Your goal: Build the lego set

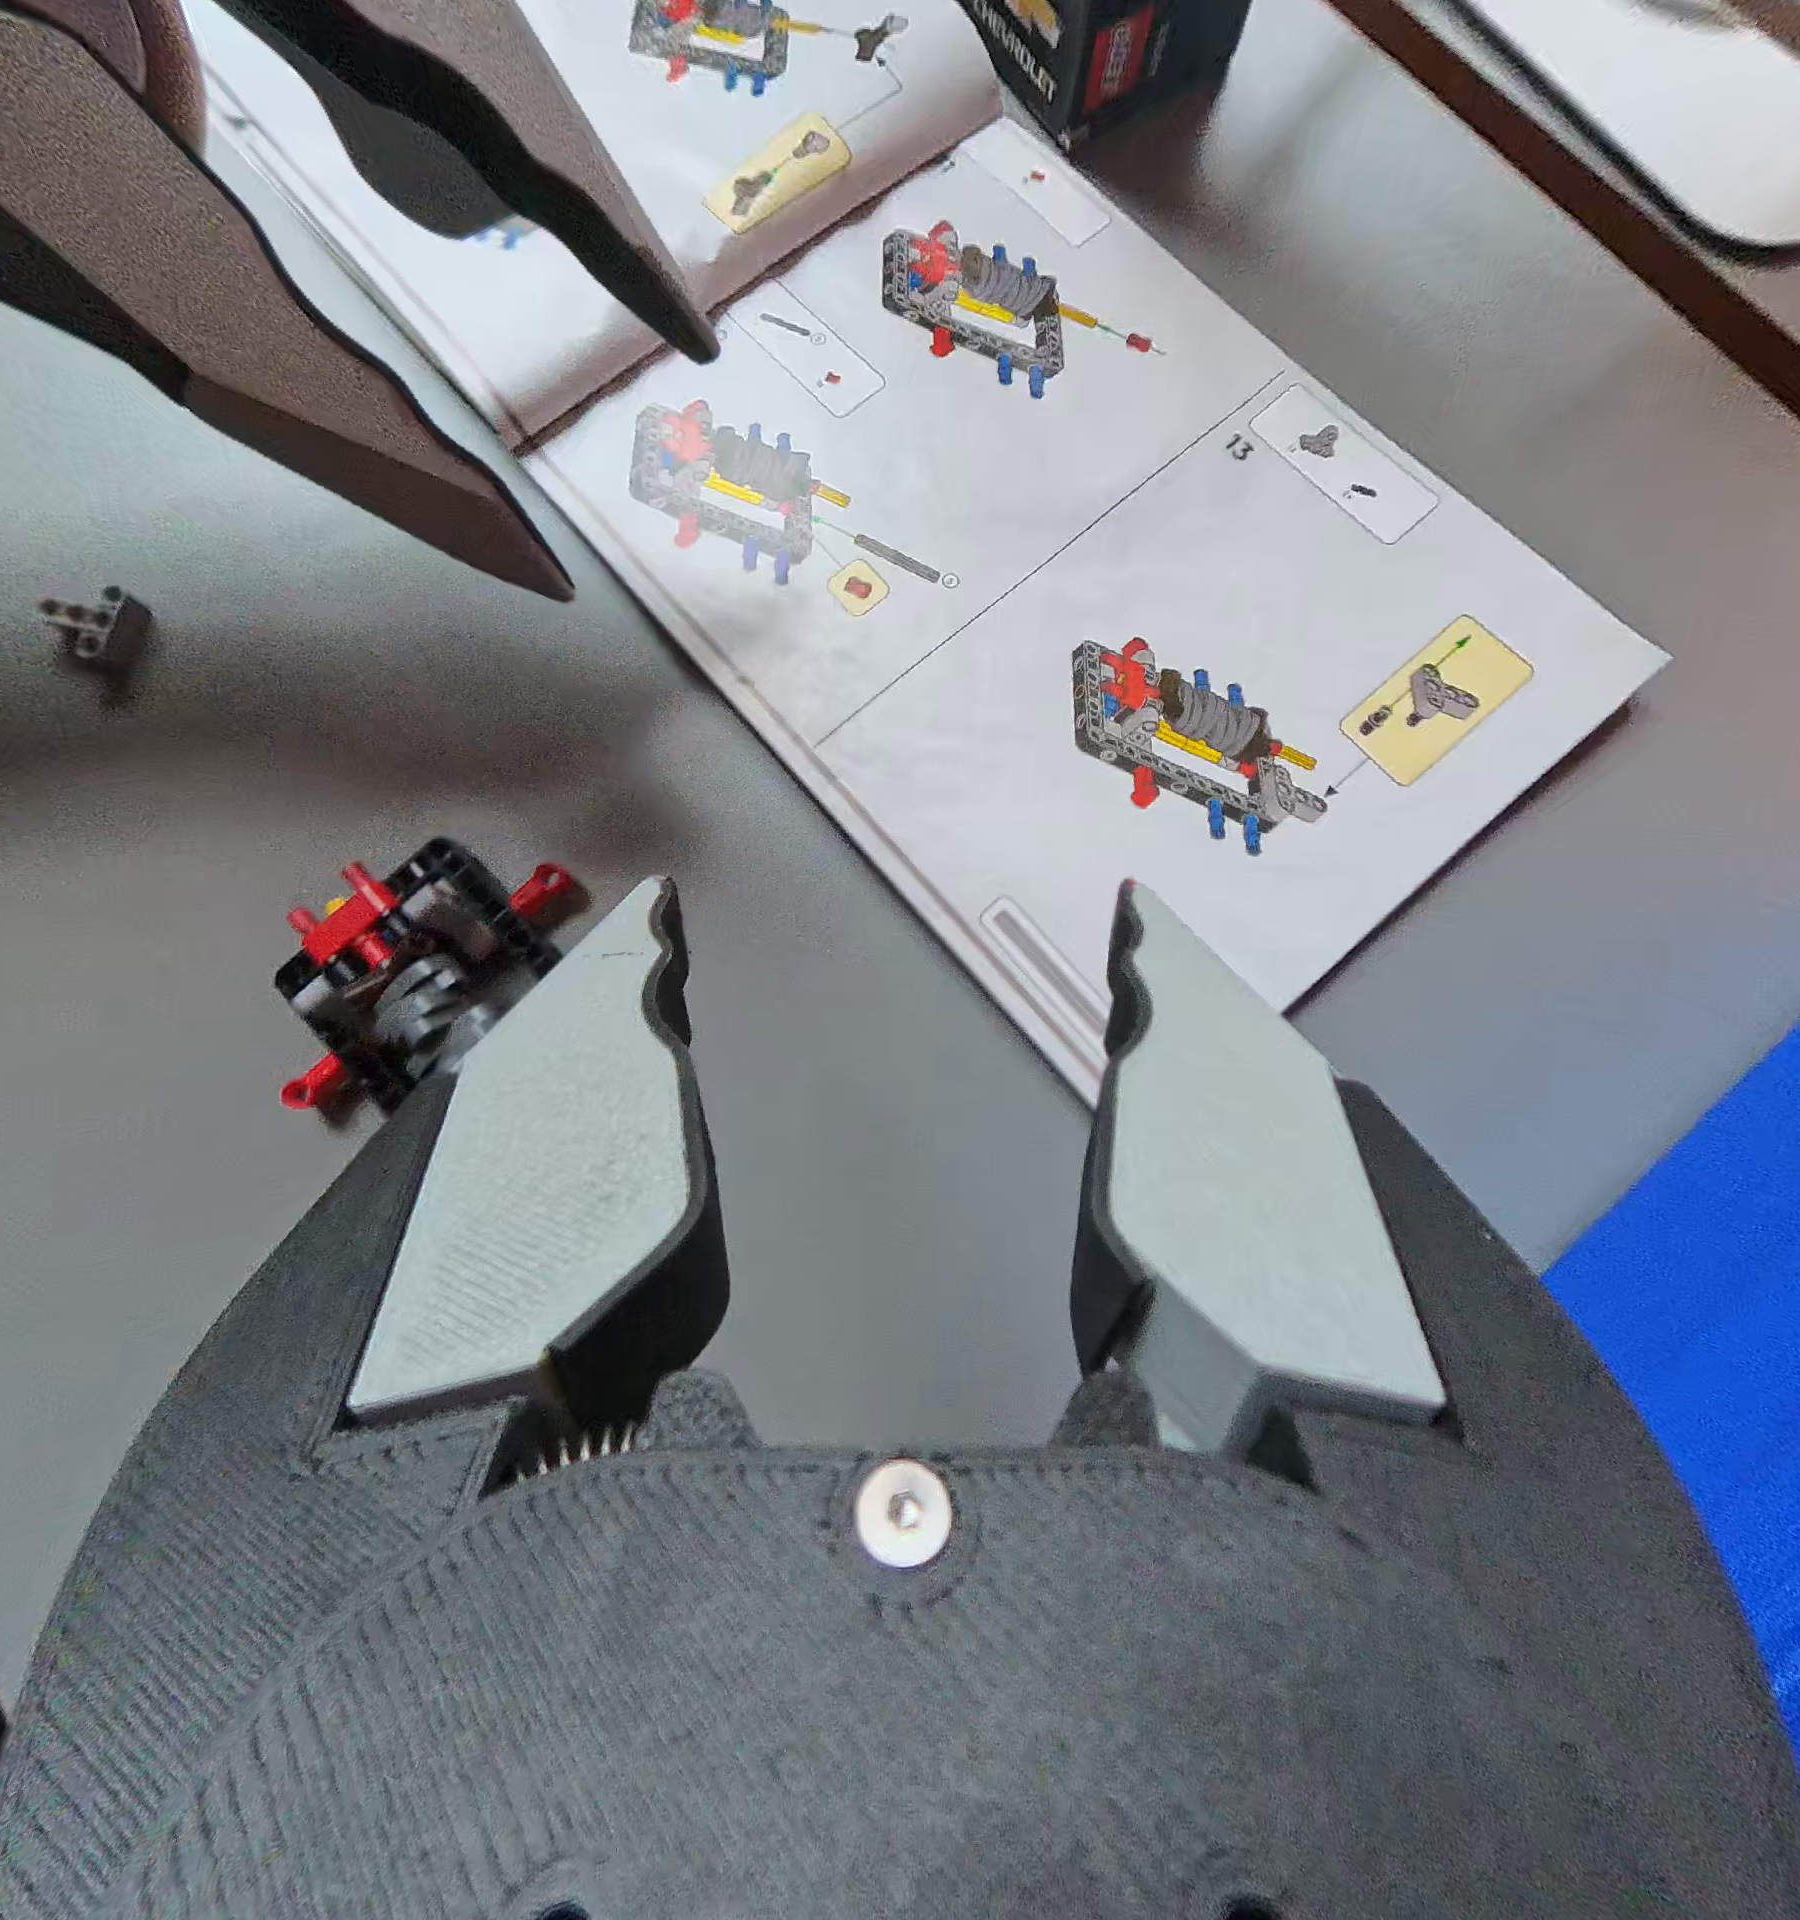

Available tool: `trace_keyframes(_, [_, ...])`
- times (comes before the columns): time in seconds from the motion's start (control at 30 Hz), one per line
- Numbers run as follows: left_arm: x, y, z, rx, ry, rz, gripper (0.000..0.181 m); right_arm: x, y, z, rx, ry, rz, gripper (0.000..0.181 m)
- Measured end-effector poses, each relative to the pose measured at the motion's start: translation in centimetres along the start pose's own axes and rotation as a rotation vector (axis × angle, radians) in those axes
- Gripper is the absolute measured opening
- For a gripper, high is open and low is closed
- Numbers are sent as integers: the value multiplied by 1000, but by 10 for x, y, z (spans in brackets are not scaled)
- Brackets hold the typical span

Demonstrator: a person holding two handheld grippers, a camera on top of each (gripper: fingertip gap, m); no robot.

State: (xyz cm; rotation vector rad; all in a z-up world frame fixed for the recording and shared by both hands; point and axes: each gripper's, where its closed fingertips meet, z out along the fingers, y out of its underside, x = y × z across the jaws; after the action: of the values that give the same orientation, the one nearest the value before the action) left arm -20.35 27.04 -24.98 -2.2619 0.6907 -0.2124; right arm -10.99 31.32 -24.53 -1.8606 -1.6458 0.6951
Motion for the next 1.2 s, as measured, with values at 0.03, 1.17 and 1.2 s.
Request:
trace_keyframes(0.03, [-8,7,6,-51,11,-7,56,4,-3,9,-35,-7,7,80])
trace_keyframes(1.17, [-24,49,24,-4,36,-18,8,38,22,62,-227,-8,-106,0])
trace_keyframes(1.2, [-19,45,26,-5,55,-12,21,38,22,62,-215,-15,-94,0])
